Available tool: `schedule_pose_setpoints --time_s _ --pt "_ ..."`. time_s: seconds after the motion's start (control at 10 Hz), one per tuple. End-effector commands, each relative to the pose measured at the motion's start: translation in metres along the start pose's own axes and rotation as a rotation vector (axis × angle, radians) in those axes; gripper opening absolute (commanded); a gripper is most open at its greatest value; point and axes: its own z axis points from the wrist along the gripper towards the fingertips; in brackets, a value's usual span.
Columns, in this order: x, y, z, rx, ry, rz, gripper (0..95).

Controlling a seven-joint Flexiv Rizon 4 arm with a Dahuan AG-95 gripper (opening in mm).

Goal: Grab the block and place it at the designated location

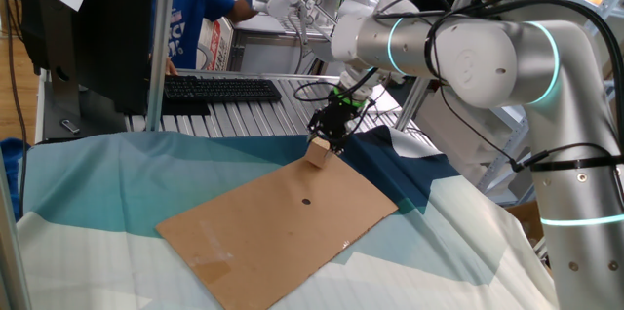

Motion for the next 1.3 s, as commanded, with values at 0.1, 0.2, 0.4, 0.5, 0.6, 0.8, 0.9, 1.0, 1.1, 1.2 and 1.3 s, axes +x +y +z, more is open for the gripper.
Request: schedule_pose_setpoints --time_s 0.1,0.2,0.4,0.5,0.6,0.8,0.9,1.0,1.1,1.2,1.3 --pt "0.0 0.003 0.003 0.005 -0.005 0.001 0.0" --pt "0.001 0.003 0.003 0.006 -0.005 -0.001 0.0" --pt "0.003 0.004 0.002 0.012 0.009 -0.033 0.0" --pt "0.003 0.005 -0.001 0.021 0.02 -0.05 0.0" --pt "0.003 0.005 -0.004 0.021 0.026 -0.061 0.0" --pt "0.003 0.006 -0.01 0.032 0.038 -0.076 0.0" --pt "0.004 0.006 -0.011 0.034 0.039 -0.08 0.0" --pt "0.005 0.007 -0.011 0.034 0.042 -0.089 0.0" --pt "0.005 0.007 -0.01 0.034 0.043 -0.096 0.0" --pt "0.006 0.008 -0.013 0.037 0.046 -0.115 0.0" --pt "0.007 0.009 -0.015 0.042 0.054 -0.125 0.0"
